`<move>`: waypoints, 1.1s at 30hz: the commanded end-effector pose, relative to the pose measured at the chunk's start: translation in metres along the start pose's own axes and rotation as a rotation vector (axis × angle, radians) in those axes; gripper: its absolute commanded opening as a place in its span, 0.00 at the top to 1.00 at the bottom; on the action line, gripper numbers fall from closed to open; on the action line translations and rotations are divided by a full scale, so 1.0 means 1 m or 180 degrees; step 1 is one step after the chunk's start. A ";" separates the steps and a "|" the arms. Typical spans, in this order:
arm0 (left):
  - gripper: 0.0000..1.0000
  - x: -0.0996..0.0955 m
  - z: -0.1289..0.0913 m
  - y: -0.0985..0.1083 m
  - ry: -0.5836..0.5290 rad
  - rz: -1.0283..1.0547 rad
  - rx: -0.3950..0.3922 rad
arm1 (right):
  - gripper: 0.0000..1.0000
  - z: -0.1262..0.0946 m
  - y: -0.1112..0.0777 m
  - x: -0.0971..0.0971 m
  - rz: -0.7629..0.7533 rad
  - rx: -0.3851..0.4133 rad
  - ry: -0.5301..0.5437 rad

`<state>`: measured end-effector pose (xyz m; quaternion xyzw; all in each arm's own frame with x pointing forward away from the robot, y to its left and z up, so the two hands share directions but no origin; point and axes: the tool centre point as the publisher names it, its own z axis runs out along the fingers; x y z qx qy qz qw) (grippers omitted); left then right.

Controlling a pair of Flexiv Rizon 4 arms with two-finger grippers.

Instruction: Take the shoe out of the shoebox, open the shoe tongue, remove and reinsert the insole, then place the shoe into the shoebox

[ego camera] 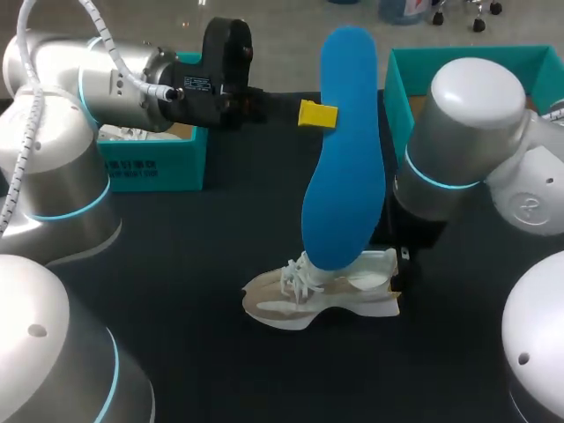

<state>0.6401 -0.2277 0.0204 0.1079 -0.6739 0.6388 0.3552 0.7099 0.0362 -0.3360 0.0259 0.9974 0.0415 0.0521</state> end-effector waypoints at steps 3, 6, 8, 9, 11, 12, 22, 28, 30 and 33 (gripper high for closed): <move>1.00 0.000 0.001 0.001 -0.0002 0.0001 0.0006 | 0.00 -0.001 0.002 0.001 -0.0010 0.0096 -0.0004; 1.00 0.000 0.001 0.001 -0.0002 0.0001 0.0006 | 0.00 -0.001 0.002 0.001 -0.0010 0.0096 -0.0004; 1.00 0.000 0.001 0.001 -0.0002 0.0001 0.0006 | 0.00 -0.001 0.002 0.001 -0.0010 0.0096 -0.0004; 1.00 0.000 0.001 0.001 -0.0002 0.0001 0.0006 | 0.00 -0.001 0.002 0.001 -0.0010 0.0096 -0.0004; 1.00 0.000 0.001 0.001 -0.0002 0.0001 0.0006 | 0.00 -0.001 0.002 0.001 -0.0010 0.0096 -0.0004; 1.00 0.000 0.001 0.001 -0.0002 0.0001 0.0006 | 0.00 -0.001 0.002 0.001 -0.0010 0.0096 -0.0004; 1.00 0.000 0.001 0.001 -0.0002 0.0001 0.0006 | 0.00 -0.001 0.002 0.001 -0.0010 0.0096 -0.0004; 1.00 0.000 0.001 0.001 -0.0002 0.0001 0.0006 | 0.00 -0.001 0.002 0.001 -0.0010 0.0096 -0.0004; 1.00 0.000 0.001 0.001 -0.0002 0.0001 0.0006 | 0.00 -0.001 0.002 0.001 -0.0010 0.0096 -0.0004; 1.00 0.000 0.001 0.001 -0.0002 0.0001 0.0006 | 0.00 -0.001 0.002 0.001 -0.0010 0.0096 -0.0004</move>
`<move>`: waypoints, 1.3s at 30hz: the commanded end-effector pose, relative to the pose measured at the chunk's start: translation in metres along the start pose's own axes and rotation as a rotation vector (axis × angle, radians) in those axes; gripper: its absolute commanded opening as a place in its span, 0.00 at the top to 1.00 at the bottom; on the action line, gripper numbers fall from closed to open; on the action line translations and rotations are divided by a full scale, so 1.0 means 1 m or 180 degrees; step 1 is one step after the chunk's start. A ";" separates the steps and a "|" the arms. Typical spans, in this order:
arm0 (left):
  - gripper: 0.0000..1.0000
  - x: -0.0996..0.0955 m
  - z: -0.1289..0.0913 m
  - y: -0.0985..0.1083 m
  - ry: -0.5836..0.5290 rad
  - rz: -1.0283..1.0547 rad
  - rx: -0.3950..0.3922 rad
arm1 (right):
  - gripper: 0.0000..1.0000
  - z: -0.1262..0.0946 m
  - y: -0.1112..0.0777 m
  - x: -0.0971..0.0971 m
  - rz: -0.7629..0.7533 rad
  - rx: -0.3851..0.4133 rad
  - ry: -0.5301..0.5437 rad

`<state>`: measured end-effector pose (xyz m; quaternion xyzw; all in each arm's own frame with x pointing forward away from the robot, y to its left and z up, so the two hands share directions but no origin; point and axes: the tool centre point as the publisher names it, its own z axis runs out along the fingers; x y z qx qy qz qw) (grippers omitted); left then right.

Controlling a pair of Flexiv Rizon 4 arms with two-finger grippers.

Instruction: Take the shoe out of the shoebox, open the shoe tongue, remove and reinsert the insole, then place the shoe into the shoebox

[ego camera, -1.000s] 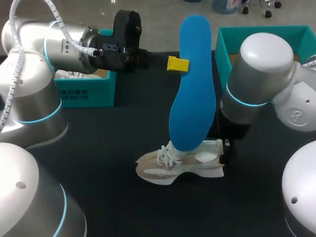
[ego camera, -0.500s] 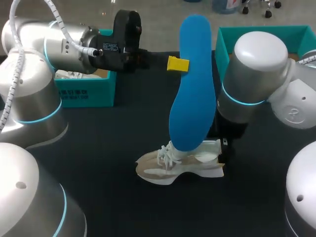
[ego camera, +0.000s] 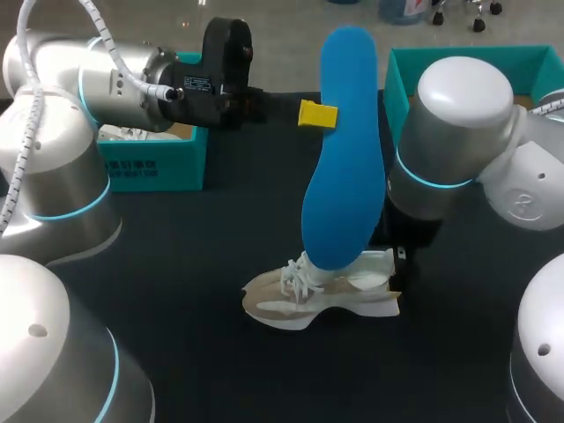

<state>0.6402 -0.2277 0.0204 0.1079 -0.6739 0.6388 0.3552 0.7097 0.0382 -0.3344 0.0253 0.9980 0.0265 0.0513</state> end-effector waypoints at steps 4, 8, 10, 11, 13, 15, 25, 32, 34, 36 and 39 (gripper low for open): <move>1.00 0.000 0.001 0.001 -0.0002 0.0001 0.0006 | 0.00 0.000 0.000 0.001 -0.0001 0.0000 -0.0007; 1.00 0.000 0.001 0.001 -0.0002 0.0001 0.0006 | 0.00 0.000 0.000 0.001 -0.0001 0.0000 -0.0007; 1.00 0.000 0.001 0.001 -0.0002 0.0001 0.0006 | 0.00 0.000 0.000 0.001 -0.0001 0.0000 -0.0007; 1.00 0.000 0.001 0.001 -0.0002 0.0001 0.0006 | 0.00 0.000 0.000 0.001 -0.0001 0.0000 -0.0007; 1.00 0.000 0.001 0.001 -0.0002 0.0001 0.0006 | 0.00 0.000 0.000 0.001 -0.0001 0.0000 -0.0007; 1.00 0.000 0.001 0.001 -0.0002 0.0001 0.0006 | 0.00 -0.003 0.003 -0.001 -0.0016 -0.0013 -0.0024; 1.00 0.000 0.001 0.001 -0.0002 0.0001 0.0006 | 0.00 -0.008 0.030 -0.029 -0.0146 -0.0078 -0.0172; 1.00 0.000 0.001 0.001 -0.0002 0.0001 0.0006 | 0.00 0.008 0.044 -0.048 -0.0279 -0.0035 -0.0191; 1.00 0.000 0.001 0.001 -0.0002 0.0001 0.0006 | 0.00 0.014 0.045 -0.055 -0.0302 -0.0012 -0.0177; 1.00 0.000 0.001 0.001 -0.0002 0.0001 0.0006 | 0.00 0.020 0.048 -0.059 -0.0312 0.0003 -0.0152; 1.00 0.000 0.001 0.001 -0.0002 0.0001 0.0006 | 0.00 0.027 0.051 -0.060 -0.0343 0.0007 -0.0104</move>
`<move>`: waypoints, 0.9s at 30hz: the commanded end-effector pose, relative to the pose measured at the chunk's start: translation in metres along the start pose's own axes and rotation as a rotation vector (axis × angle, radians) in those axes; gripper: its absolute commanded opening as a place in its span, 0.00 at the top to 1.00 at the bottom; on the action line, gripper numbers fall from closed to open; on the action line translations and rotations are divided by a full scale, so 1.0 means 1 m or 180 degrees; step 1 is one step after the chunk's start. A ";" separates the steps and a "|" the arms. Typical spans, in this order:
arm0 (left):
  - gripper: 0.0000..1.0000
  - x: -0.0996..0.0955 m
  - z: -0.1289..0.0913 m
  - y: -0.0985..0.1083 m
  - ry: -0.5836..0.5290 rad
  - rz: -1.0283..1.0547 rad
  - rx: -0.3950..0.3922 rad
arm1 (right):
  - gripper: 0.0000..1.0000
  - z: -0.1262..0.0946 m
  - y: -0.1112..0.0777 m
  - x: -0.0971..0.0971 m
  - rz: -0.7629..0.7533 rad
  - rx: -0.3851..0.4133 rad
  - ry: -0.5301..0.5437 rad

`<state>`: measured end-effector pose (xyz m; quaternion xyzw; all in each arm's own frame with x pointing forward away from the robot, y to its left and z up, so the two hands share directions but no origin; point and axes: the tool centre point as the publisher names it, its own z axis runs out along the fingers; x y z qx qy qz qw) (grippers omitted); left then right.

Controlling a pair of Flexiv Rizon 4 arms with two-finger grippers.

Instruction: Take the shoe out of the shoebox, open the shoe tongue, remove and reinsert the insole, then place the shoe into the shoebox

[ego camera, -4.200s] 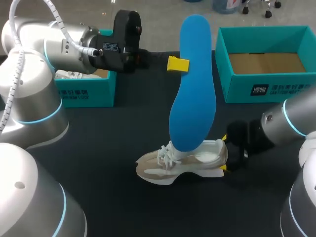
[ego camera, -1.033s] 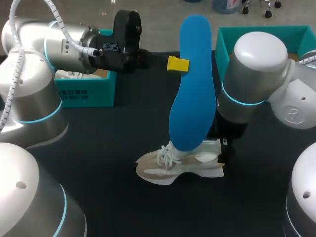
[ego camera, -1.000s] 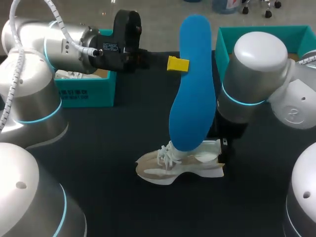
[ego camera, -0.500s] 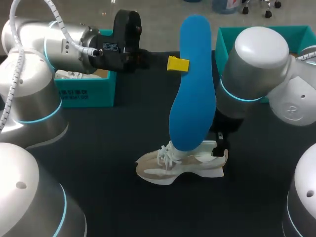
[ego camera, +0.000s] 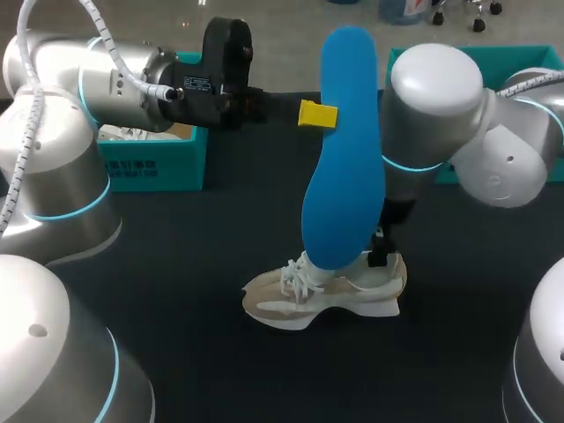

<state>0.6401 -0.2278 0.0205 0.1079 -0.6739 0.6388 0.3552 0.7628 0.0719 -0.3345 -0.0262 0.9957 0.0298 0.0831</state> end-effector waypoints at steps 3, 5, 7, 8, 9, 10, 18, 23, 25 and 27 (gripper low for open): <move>1.00 0.000 0.001 0.001 -0.0002 0.0001 0.0005 | 0.00 0.030 0.018 -0.007 -0.0042 0.0022 0.0147; 1.00 0.000 0.001 0.001 -0.0002 0.0001 0.0005 | 0.00 0.036 0.021 -0.006 -0.0046 0.0013 0.0169; 1.00 0.000 0.001 0.001 -0.0002 0.0001 0.0005 | 0.00 0.042 0.024 -0.004 -0.0044 0.0007 0.0198; 1.00 0.000 0.001 0.001 -0.0002 0.0001 0.0005 | 0.00 0.045 0.025 -0.003 -0.0049 0.0001 0.0208; 1.00 0.000 0.001 0.001 -0.0002 0.0001 0.0005 | 0.02 0.047 0.025 -0.002 -0.0049 -0.0015 0.0221; 1.00 0.000 0.001 0.001 -0.0002 0.0001 0.0005 | 0.05 0.049 0.026 -0.001 -0.0045 -0.0025 0.0229; 1.00 0.000 0.001 0.001 -0.0002 0.0001 0.0005 | 0.58 0.058 0.023 0.004 -0.0005 -0.0024 0.0284; 1.00 0.000 0.001 0.001 -0.0002 0.0001 0.0005 | 0.70 0.060 0.024 0.012 0.0008 -0.0022 0.0323; 1.00 0.000 0.001 0.001 -0.0002 0.0001 0.0005 | 0.74 0.061 0.023 0.015 0.0010 -0.0022 0.0346; 1.00 0.000 0.001 0.001 -0.0002 0.0001 0.0005 | 0.91 0.064 0.020 0.018 0.0055 -0.0009 0.0373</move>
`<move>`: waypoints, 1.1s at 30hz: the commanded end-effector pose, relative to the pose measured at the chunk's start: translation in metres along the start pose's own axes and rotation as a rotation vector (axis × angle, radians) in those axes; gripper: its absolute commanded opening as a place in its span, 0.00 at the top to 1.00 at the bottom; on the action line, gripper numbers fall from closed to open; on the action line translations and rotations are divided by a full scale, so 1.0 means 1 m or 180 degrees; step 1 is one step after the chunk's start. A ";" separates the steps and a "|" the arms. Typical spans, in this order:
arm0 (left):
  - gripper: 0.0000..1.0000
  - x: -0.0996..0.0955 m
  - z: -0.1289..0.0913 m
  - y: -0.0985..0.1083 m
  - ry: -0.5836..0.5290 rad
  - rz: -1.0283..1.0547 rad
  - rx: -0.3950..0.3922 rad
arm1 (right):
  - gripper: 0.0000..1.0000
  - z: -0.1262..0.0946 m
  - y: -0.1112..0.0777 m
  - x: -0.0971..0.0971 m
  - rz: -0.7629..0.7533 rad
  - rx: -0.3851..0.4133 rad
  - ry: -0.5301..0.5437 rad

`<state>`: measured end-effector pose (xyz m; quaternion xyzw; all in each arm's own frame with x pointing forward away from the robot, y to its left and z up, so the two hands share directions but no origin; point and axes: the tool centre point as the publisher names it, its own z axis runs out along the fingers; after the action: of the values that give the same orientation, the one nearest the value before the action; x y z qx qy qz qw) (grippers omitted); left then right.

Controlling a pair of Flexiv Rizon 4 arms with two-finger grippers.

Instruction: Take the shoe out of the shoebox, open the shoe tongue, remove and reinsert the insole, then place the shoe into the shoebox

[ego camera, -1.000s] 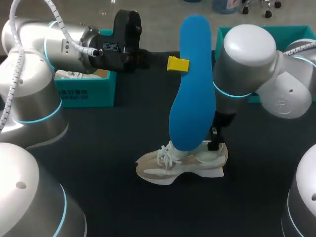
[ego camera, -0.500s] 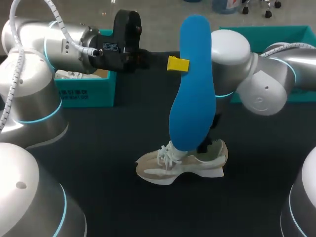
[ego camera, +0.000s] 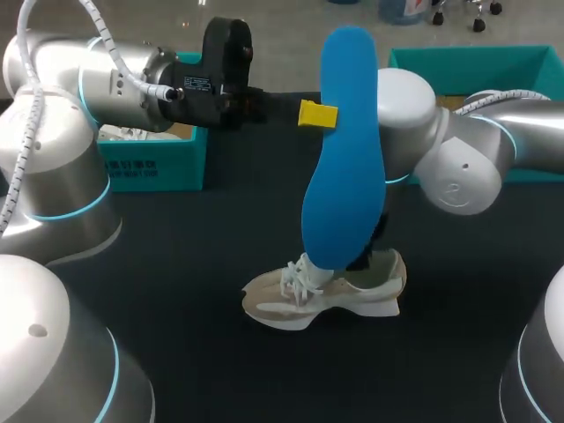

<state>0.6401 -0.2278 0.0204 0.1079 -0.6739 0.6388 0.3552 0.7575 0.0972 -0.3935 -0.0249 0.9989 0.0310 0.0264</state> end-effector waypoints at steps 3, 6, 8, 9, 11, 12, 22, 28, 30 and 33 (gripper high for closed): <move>1.00 0.000 0.001 0.001 -0.0002 0.0001 0.0005 | 1.00 0.008 -0.009 0.003 0.0086 0.0055 0.0014; 1.00 0.000 0.001 0.001 -0.0002 0.0001 0.0005 | 1.00 0.008 -0.009 0.003 0.0086 0.0055 0.0014; 1.00 0.000 0.001 0.001 -0.0002 0.0001 0.0005 | 1.00 0.008 -0.009 0.003 0.0086 0.0055 0.0014; 1.00 0.000 0.001 0.001 -0.0002 0.0001 0.0005 | 1.00 0.008 -0.009 0.003 0.0086 0.0055 0.0014; 1.00 0.000 0.001 0.001 -0.0002 0.0001 0.0005 | 1.00 0.008 -0.009 0.003 0.0086 0.0055 0.0014; 1.00 0.000 0.001 0.001 -0.0002 0.0001 0.0005 | 1.00 0.008 -0.009 0.003 0.0086 0.0055 0.0014; 1.00 0.000 0.001 0.001 -0.0002 0.0001 0.0005 | 1.00 -0.026 -0.024 0.013 0.1772 0.0241 0.0068; 1.00 0.000 0.001 0.001 -0.0002 0.0001 0.0005 | 1.00 -0.037 -0.022 0.022 0.2887 -0.0095 0.0017; 1.00 0.000 0.001 0.001 -0.0002 0.0001 0.0005 | 1.00 -0.038 -0.020 0.022 0.3116 -0.0155 -0.0044; 1.00 0.000 0.001 0.001 -0.0002 0.0001 0.0005 | 1.00 -0.038 -0.019 0.020 0.3465 -0.0267 -0.0052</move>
<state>0.6401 -0.2278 0.0205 0.1079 -0.6739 0.6388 0.3552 0.7390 0.0777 -0.3577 0.2421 0.9699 0.0257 0.0085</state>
